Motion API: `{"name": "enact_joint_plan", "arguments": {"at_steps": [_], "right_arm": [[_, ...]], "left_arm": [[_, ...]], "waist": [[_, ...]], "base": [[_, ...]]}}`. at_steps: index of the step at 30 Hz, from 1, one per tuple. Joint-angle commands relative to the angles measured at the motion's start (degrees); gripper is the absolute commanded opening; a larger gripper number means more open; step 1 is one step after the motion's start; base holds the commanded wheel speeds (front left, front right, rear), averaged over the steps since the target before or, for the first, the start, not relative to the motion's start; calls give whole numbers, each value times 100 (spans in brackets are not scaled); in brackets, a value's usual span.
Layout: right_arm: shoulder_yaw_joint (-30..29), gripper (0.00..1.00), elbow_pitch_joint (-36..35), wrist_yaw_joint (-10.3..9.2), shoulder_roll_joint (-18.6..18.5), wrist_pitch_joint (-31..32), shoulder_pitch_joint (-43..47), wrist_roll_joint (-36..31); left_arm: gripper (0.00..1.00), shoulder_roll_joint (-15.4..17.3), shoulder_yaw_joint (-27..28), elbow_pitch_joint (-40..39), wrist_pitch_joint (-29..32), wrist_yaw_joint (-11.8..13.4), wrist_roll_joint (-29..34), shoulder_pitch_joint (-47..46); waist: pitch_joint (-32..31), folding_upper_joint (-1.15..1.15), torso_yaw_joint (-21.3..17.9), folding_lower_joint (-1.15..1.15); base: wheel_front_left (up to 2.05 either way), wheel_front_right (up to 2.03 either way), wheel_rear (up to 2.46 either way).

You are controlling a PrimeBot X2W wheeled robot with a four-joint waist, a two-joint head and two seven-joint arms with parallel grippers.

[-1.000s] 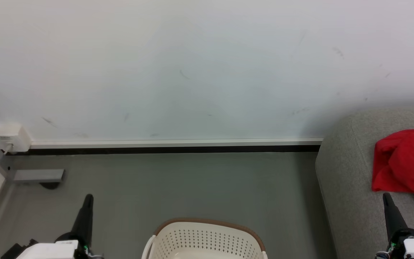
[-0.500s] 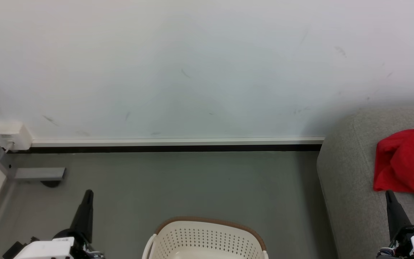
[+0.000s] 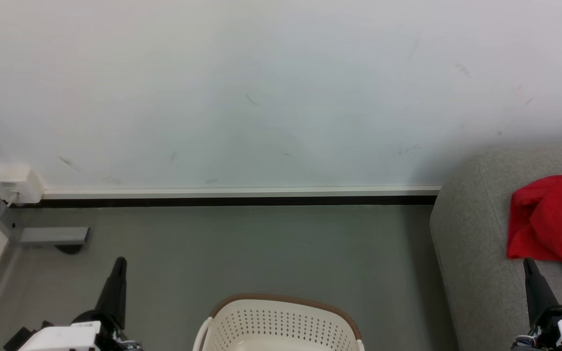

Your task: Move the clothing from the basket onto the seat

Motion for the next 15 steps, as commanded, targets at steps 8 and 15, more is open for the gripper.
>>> {"name": "enact_joint_plan", "arguments": {"at_steps": [8, 15], "right_arm": [[-19, 0, -29, -12, 8, 6, -40, -7], [-22, 0, -28, -12, 10, 10, -41, -12]], "left_arm": [[0, 11, 14, -15, 31, -32, -66, -41], [0, 11, 14, -15, 31, -32, -66, -41]], "waist": [[0, 0, 0, 0], [0, 0, 0, 0]], "base": [[0, 0, 0], [0, 0, 0]]}}
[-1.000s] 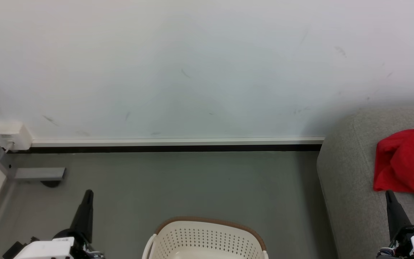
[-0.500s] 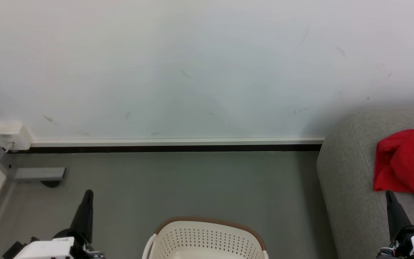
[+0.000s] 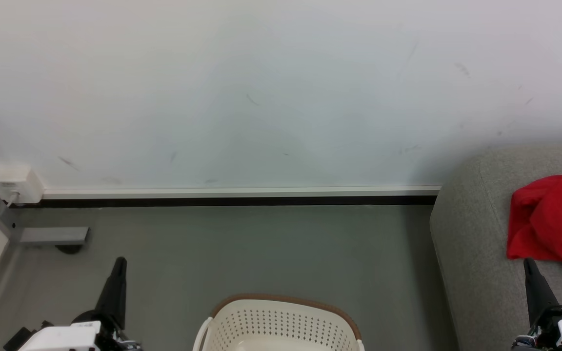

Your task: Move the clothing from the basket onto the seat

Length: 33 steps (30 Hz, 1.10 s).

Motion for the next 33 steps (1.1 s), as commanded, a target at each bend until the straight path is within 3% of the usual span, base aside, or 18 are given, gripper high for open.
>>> {"name": "enact_joint_plan", "arguments": {"at_steps": [1, 33], "right_arm": [[-17, 0, -28, -12, 7, 8, -41, -12], [-29, 0, -27, -12, 15, 24, -43, -31]], "left_arm": [[0, 11, 14, -15, 31, -32, -66, -40], [0, 11, 14, -15, 31, -32, -66, -39]], "waist": [[0, 0, 0, 0], [0, 0, 0, 0]], "base": [[0, 0, 0], [0, 0, 0]]}}
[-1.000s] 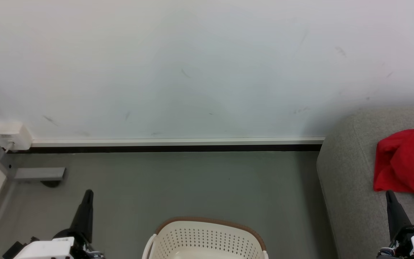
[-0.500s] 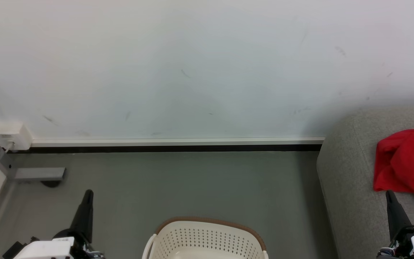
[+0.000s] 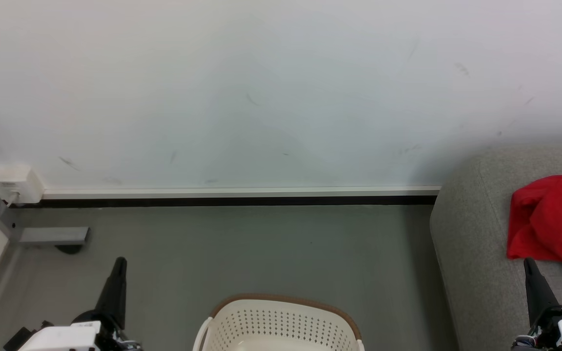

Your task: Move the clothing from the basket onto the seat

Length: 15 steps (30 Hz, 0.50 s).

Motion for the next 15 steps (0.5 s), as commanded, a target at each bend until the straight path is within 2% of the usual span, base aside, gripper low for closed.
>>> {"name": "enact_joint_plan", "arguments": {"at_steps": [1, 15], "right_arm": [[-17, 0, -27, -12, 5, 22, -42, -30], [-23, 0, -27, -12, 9, 26, -43, -36]], "left_arm": [[0, 11, 14, -15, 31, -32, -66, -38], [0, 11, 14, -14, 31, -32, -66, -38]], "waist": [[0, 0, 0, 0], [0, 0, 0, 0]], "base": [[0, 0, 0], [0, 0, 0]]}}
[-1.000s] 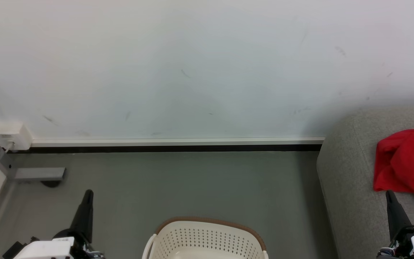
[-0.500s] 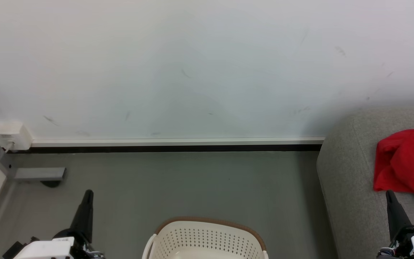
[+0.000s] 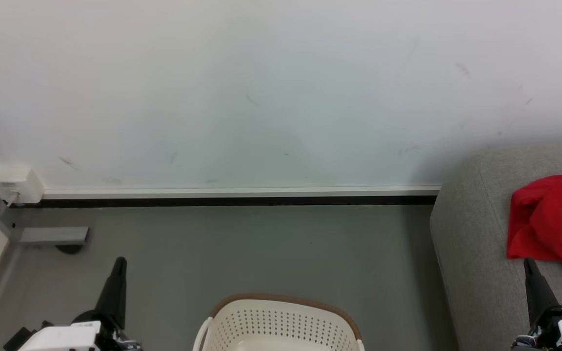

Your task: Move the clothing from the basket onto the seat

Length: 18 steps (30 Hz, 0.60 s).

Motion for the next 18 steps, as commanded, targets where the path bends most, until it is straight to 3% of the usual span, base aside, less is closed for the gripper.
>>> {"name": "enact_joint_plan", "arguments": {"at_steps": [1, 18], "right_arm": [[-19, 0, -27, -12, 5, 22, -42, -35], [-26, 0, -26, -12, 9, 29, -42, -32]], "left_arm": [[0, 11, 14, -13, 31, -32, -66, -38], [0, 11, 14, -13, 31, -32, -66, -38]], "waist": [[0, 0, 0, 0], [0, 0, 0, 0]], "base": [[0, 0, 0], [0, 0, 0]]}}
